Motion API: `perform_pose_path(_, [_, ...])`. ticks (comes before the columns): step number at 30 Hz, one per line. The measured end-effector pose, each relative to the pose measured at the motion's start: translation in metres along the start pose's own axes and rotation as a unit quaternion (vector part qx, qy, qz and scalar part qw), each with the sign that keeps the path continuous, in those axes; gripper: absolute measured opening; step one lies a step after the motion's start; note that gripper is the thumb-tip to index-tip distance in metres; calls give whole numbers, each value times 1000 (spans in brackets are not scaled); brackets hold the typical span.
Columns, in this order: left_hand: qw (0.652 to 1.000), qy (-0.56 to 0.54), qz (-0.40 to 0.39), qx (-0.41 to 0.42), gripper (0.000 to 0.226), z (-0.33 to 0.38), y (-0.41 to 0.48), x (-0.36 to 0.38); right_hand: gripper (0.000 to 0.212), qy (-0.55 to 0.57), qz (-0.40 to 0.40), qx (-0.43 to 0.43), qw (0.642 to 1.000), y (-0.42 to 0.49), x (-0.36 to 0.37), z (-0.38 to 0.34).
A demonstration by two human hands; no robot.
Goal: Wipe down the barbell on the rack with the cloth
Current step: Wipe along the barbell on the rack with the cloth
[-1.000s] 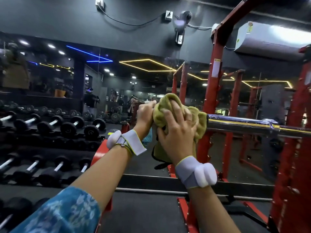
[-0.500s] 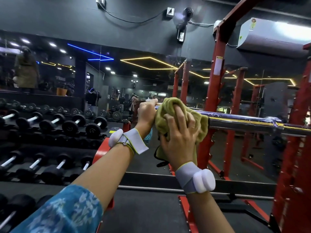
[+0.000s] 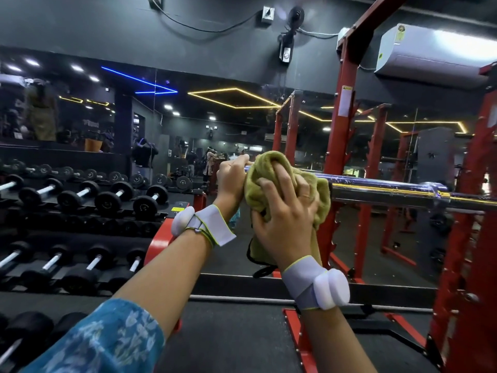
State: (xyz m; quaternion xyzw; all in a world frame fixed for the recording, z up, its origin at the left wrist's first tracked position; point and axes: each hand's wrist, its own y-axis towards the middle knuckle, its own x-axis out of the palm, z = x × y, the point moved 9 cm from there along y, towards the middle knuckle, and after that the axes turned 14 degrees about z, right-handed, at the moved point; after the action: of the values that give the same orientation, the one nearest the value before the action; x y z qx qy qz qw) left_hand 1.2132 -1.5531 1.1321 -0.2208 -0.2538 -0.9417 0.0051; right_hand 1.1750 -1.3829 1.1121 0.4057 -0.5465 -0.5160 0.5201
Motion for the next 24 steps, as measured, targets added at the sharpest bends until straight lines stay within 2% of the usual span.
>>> perform_pose_path(2, [1000, 6, 0, 5, 34, -1, 2, -1, 38, 2, 2, 6, 1000, -6, -5, 5])
perform_pose_path(5, [1000, 2, -10, 8, 36, -1, 0, -1, 39, -22, -8, 84, 996, -5, -13, 26])
perform_pose_path(8, [1000, -3, -9, 18, 48, 3, -4, -1, 43, -48, -43, 163, 985, 8, -12, 39])
perform_pose_path(10, [1000, -2, -1, 24, 45, 4, -4, -2, 48, -48, -71, 190, 978, 20, -4, 35])
perform_pose_path(12, [1000, -20, 7, 11, 34, 1, -3, -2, 49, -46, -90, 153, 983, 29, 3, 21])
perform_pose_path(15, [999, -34, 4, 4, 47, -1, -2, -1, 41, -44, -85, 64, 993, 24, 3, -1])
perform_pose_path(17, [999, -33, 0, 9, 40, -2, -1, -1, 41, -40, -72, 47, 995, 14, -3, 0])
perform_pose_path(20, [1000, -22, -7, 19, 34, -1, -1, -1, 46, -57, -58, 99, 992, 9, -10, 21])
perform_pose_path(24, [999, -34, -2, 20, 34, -1, 0, -2, 54, -86, -87, 176, 977, 25, -5, 36])
